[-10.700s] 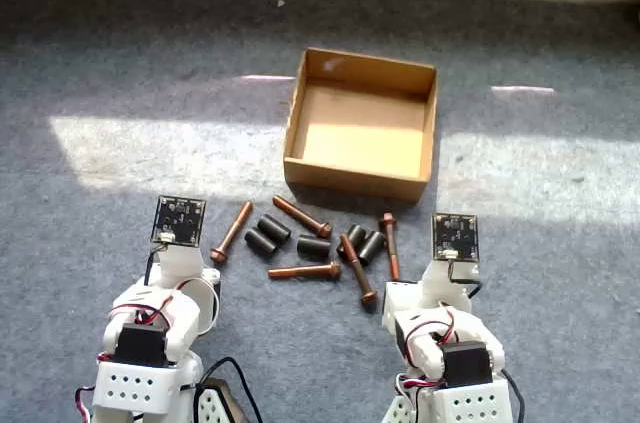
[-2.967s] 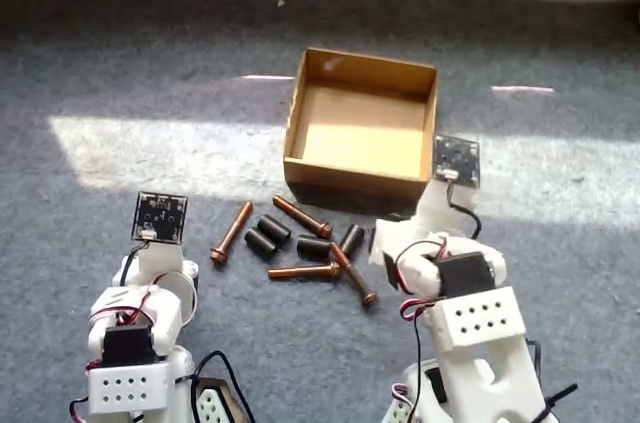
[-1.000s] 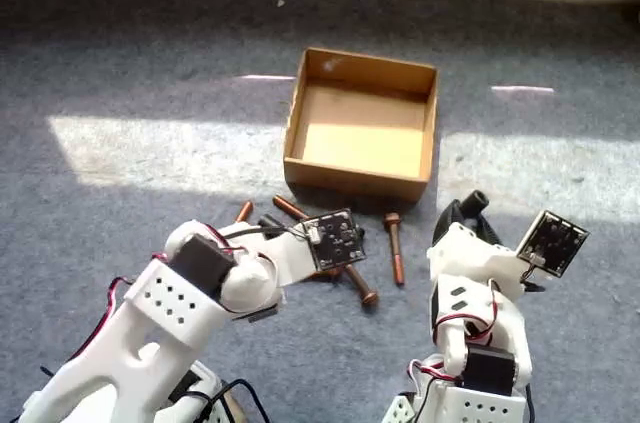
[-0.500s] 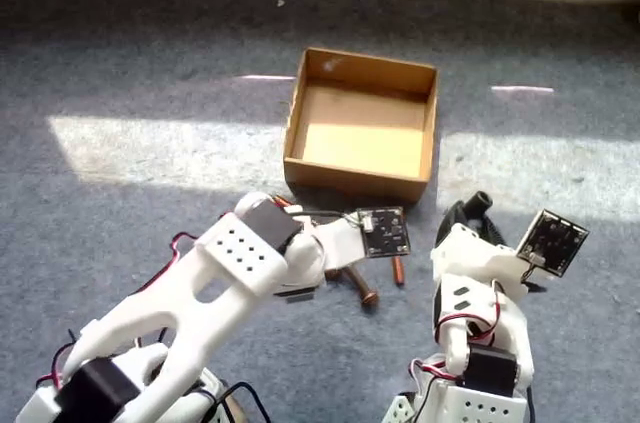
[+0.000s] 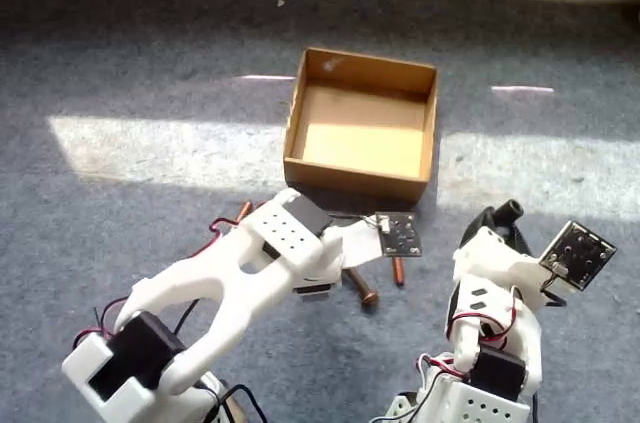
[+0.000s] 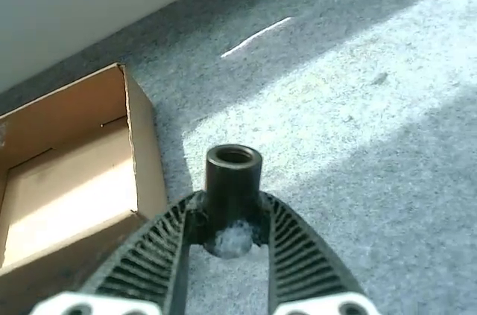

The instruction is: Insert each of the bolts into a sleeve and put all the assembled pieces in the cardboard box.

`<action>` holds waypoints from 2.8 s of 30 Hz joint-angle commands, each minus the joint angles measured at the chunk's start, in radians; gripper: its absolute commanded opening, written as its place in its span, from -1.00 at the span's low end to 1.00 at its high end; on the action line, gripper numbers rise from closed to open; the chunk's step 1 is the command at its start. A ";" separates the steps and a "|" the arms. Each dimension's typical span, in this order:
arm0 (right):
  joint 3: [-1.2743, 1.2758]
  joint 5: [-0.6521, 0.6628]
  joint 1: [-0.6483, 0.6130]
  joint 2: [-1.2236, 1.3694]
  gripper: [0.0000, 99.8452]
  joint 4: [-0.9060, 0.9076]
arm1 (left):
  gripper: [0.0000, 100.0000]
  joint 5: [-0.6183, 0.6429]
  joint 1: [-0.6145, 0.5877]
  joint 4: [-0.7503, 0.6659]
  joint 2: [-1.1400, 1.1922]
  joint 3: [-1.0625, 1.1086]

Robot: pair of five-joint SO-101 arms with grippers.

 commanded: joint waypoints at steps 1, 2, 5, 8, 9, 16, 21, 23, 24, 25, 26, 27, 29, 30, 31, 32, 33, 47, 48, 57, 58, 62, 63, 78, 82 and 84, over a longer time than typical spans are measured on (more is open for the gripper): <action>-0.016 0.017 0.010 -0.016 -0.99 -0.028 | -0.69 -0.006 0.030 -0.060 0.035 -0.045; -0.016 0.017 0.010 -0.016 -0.99 -0.028 | -0.69 -0.006 0.033 -0.071 0.051 -0.045; -0.016 0.017 0.010 -0.016 -0.99 -0.028 | -0.69 -0.006 0.036 -0.103 0.101 -0.050; -0.016 0.017 0.010 -0.016 -0.99 -0.028 | -0.69 -0.006 0.031 -0.143 0.131 -0.051; -0.016 0.017 0.010 -0.016 -0.99 -0.028 | -0.70 -0.006 0.030 -0.152 0.136 -0.051; -0.016 0.017 0.010 -0.016 -0.99 -0.028 | -0.77 -0.006 0.038 -0.183 0.140 -0.051; -0.016 0.017 0.010 -0.016 -0.99 -0.028 | -0.78 -0.006 0.038 -0.189 0.145 -0.051; -0.016 0.017 0.010 -0.016 -0.99 -0.028 | -0.78 -0.005 0.041 -0.189 0.145 -0.051; -0.016 0.017 0.010 -0.016 -0.99 -0.028 | -0.81 -0.005 0.047 -0.189 0.145 -0.050; -0.016 0.017 0.010 -0.016 -0.99 -0.028 | -0.84 -0.005 0.053 -0.189 0.145 -0.048; -0.016 0.015 0.010 -0.016 -0.99 -0.028 | -0.89 -0.005 0.064 -0.189 0.145 -0.047; -0.016 0.015 0.010 -0.016 -0.99 -0.028 | -0.94 -0.005 0.073 -0.189 0.147 -0.045; -0.016 0.015 0.010 -0.016 -0.99 -0.028 | -0.99 -0.005 0.091 -0.186 0.147 -0.044; -0.016 0.015 0.010 -0.016 -0.99 -0.028 | -0.99 -0.005 0.097 -0.186 0.147 -0.044; -0.016 0.015 0.010 -0.016 -0.99 -0.028 | -0.99 -0.005 0.102 -0.184 0.147 -0.044; -0.016 0.015 0.010 -0.016 -0.99 -0.028 | -0.99 -0.005 0.107 -0.184 0.147 -0.044; -0.016 0.015 0.010 -0.016 -0.99 -0.028 | -0.99 -0.005 0.108 -0.184 0.147 -0.044; -0.010 0.015 0.010 -0.016 -0.99 -0.028 | -0.99 0.112 0.105 -0.121 0.065 -0.036; -0.010 0.015 0.010 -0.016 -0.99 -0.028 | -0.99 0.114 0.105 -0.115 0.033 -0.021; -0.008 0.017 0.010 -0.016 -0.99 -0.028 | -0.98 0.161 0.094 -0.117 -0.343 0.176; -0.008 0.017 0.010 -0.016 -0.99 -0.028 | -0.98 0.184 0.084 -0.117 -0.384 0.189; -0.008 0.017 0.010 -0.016 -0.99 -0.028 | -0.98 0.239 0.035 -0.117 -0.541 0.242; -0.008 0.017 0.010 -0.016 -0.99 -0.028 | -0.98 0.249 0.021 -0.117 -0.581 0.252; -0.008 0.018 -0.163 -0.016 -0.99 -0.028 | -0.99 0.489 -0.122 -0.118 -1.182 0.426; -0.008 0.020 -0.203 -0.016 -0.99 -0.028 | -0.98 0.509 -0.127 -0.118 -1.302 0.463; -0.008 0.020 -0.226 -0.016 -0.99 -0.028 | -0.98 0.511 -0.124 -0.126 -1.349 0.483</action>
